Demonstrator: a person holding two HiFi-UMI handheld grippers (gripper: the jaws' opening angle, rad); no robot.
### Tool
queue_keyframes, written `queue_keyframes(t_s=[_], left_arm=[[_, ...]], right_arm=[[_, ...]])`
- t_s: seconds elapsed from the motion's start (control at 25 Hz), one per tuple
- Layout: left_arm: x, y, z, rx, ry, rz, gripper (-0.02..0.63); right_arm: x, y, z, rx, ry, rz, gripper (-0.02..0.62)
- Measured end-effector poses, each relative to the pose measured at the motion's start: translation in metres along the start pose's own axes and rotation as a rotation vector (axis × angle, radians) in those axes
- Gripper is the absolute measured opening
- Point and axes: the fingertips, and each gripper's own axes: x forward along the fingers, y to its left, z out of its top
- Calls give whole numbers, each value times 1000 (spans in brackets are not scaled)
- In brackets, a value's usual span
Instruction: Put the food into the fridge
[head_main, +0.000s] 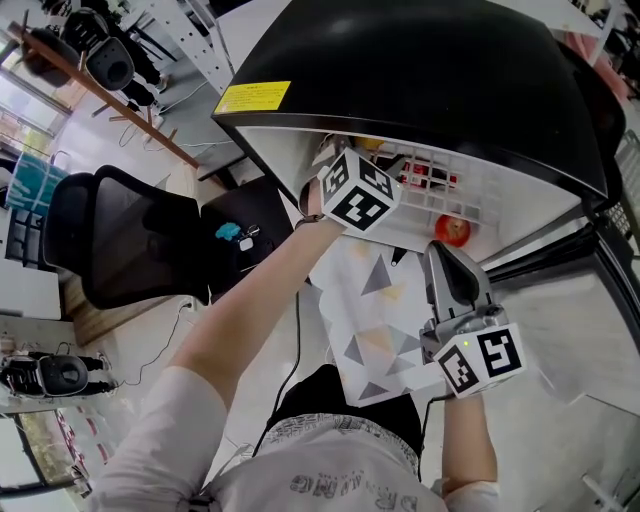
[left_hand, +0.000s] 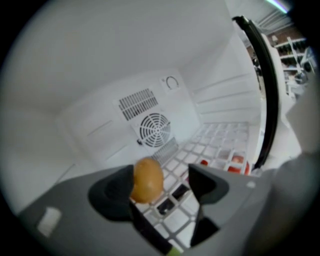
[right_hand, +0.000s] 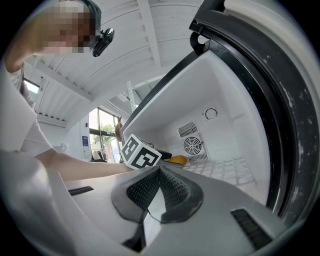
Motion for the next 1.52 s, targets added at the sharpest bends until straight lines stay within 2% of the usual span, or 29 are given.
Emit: queue_keyframes(t_s=[0.52, 0.92, 1.28, 1.52], left_arm=[[-39, -12, 12, -7, -48, -28, 345], [-92, -35, 17, -60, -118, -81, 339], [-155, -49, 30, -127, -244, -113, 207], [-186, -55, 19, -172, -288, -129, 120]], right_arm=[[-10, 21, 11, -20, 8, -10, 3], [-25, 35, 18, -24, 24, -37, 3], [-41, 49, 30, -59, 41, -73, 3], [-46, 60, 28, -77, 61, -89, 3]])
